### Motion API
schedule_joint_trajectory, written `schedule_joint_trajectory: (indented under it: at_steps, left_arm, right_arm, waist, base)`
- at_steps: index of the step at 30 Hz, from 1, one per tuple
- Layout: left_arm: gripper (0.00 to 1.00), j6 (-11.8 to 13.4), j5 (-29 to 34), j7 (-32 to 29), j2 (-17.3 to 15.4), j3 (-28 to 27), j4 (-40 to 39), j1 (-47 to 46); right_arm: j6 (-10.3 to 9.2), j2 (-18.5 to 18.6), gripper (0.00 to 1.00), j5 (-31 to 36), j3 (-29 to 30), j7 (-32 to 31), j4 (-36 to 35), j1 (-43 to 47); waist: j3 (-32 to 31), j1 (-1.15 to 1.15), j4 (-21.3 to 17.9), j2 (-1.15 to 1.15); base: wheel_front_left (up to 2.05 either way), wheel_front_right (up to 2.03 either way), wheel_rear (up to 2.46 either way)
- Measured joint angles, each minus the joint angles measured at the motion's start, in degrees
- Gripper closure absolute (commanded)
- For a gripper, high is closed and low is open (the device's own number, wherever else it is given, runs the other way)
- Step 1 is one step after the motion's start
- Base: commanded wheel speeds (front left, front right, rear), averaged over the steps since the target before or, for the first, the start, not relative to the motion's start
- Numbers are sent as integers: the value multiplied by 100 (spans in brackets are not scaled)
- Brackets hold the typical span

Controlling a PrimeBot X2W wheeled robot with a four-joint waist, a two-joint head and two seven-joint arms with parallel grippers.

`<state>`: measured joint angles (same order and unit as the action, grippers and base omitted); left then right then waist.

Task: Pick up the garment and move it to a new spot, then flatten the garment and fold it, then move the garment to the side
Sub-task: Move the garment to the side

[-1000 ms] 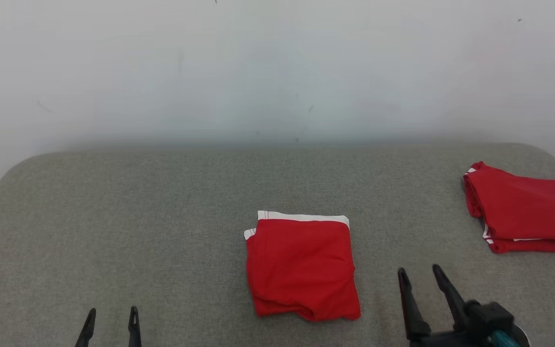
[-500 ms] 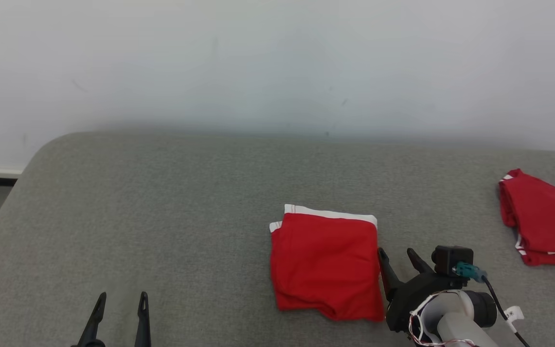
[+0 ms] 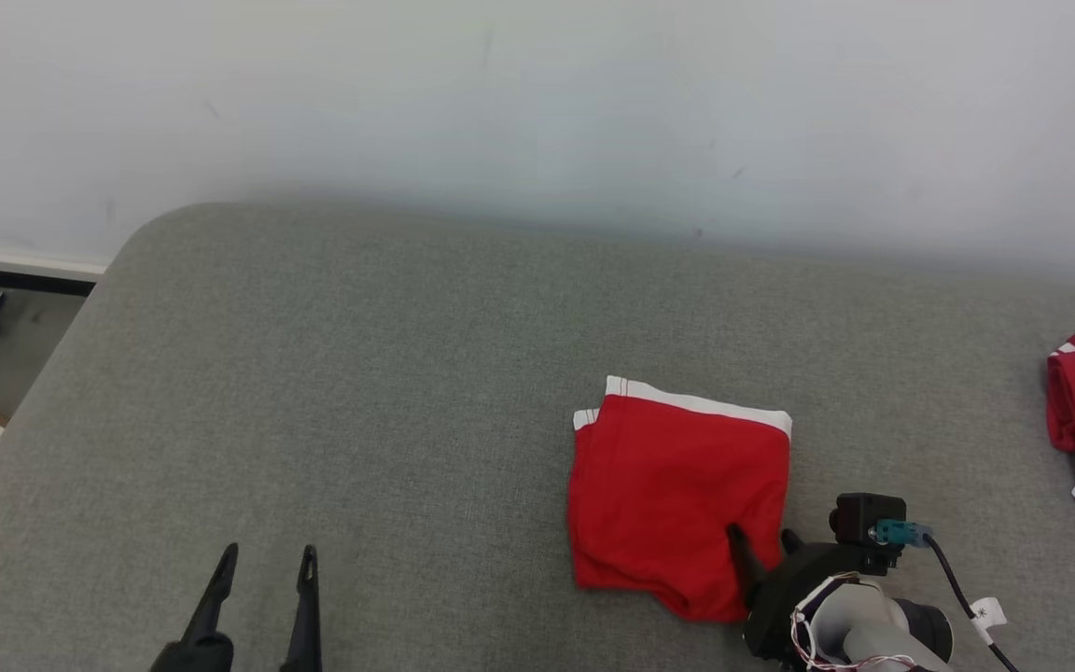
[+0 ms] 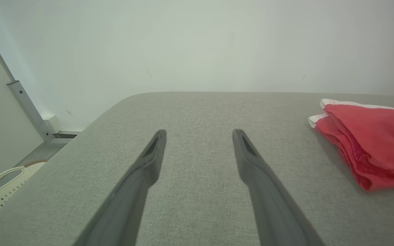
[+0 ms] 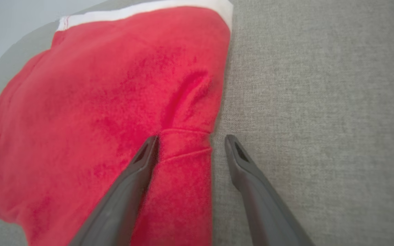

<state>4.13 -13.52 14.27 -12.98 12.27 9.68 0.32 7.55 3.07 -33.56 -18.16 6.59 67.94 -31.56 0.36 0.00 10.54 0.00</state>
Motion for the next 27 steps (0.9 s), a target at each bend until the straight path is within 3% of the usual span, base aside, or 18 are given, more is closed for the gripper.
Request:
schedule_joint_trajectory:
  at_steps: [3,4,6,14,27]
  left_arm:
    - [0,-64,1,-1,21,70,65,-196]
    - [0,-73,1,0,29,98,96,-260]
    - [0,-119,1,1,49,138,167,-361]
    - [0,-119,-80,30,37,8,297,-410]
    - [0,-118,-101,77,99,-137,143,-505]
  right_arm:
    - [0,2,0,-147,-119,122,123,-82]
    - [0,3,53,-196,-130,153,167,-126]
    - [0,10,100,-282,-176,225,220,-185]
    - [-1,119,100,175,-945,669,222,-506]
    - [0,1692,100,730,-2644,831,-698,-1479]
  waist:
    - [70,0,68,0]
    - [89,0,100,0]
    - [124,0,169,0]
    - [216,0,152,0]
    - [423,0,-737,1]
  base:
    - [0,0,0]
    - [0,0,0]
    - [0,0,0]
    - [0,0,0]
    - [0,0,0]
